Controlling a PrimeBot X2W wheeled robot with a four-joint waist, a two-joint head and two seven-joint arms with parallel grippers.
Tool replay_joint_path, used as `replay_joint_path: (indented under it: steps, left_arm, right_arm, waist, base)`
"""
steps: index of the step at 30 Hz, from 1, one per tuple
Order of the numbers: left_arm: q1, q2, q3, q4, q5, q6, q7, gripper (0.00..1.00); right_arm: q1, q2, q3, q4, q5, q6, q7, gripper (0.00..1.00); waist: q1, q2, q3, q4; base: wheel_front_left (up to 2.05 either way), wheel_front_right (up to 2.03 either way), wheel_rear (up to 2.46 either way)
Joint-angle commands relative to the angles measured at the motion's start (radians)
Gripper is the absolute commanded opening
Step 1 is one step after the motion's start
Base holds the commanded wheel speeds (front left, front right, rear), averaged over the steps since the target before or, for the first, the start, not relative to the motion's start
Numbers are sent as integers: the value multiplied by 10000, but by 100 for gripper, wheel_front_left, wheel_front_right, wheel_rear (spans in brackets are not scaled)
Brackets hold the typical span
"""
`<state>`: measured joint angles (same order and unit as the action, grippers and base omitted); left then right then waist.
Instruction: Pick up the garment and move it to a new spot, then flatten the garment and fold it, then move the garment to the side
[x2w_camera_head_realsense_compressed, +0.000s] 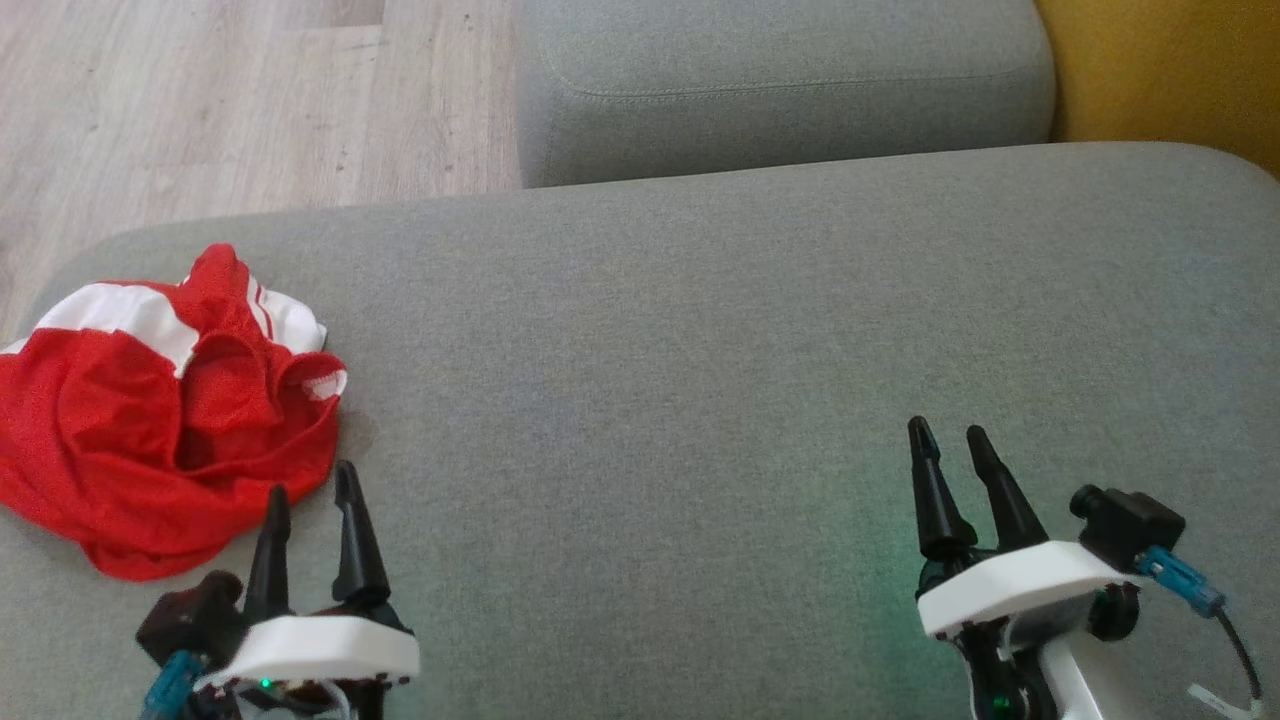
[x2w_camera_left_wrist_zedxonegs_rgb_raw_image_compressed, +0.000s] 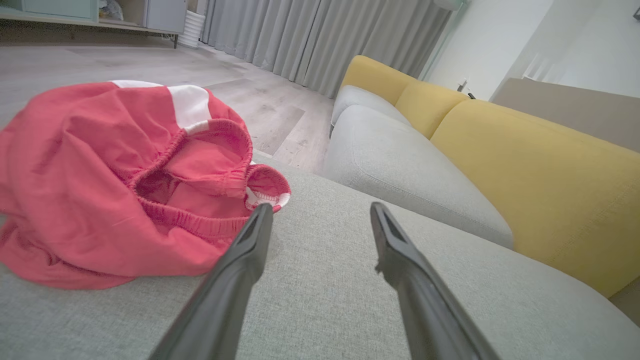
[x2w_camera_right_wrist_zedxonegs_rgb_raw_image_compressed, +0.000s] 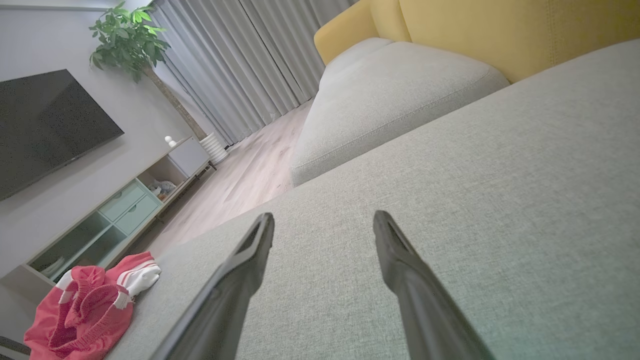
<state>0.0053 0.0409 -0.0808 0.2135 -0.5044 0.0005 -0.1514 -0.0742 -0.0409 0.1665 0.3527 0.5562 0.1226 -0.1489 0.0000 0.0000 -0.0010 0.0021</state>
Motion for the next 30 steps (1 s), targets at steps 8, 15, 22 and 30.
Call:
replay_joint_path:
  steps: [8, 15, 22, 30]
  left_arm:
    - [-557, 79, 40, -271, 1123, 239, -334, 100]
    - [-638, 84, -83, -138, 2172, 445, -598, 100]
    - [-781, 87, -62, -5, 3069, 475, -803, 100]
    - [-880, 92, 45, 396, 4008, 471, -1037, 100]
  right_arm:
    - [-701, -71, 273, -204, -1155, 64, -354, 100]
    - [-799, -79, 395, -140, -2196, 70, -620, 100]
    - [-882, -85, 380, -85, -3072, 74, -825, 100]
    - [-952, -91, 208, 131, -4072, 79, -1061, 100]
  waist:
    - [0, 0, -40, 4]
    - [0, 0, -127, -13]
    - [0, 0, -142, -4]
    - [0, 0, -165, -10]
  base:
    - [0, 0, 0]
    - [0, 0, 0]
    - [0, 0, 0]
    - [0, 0, 0]
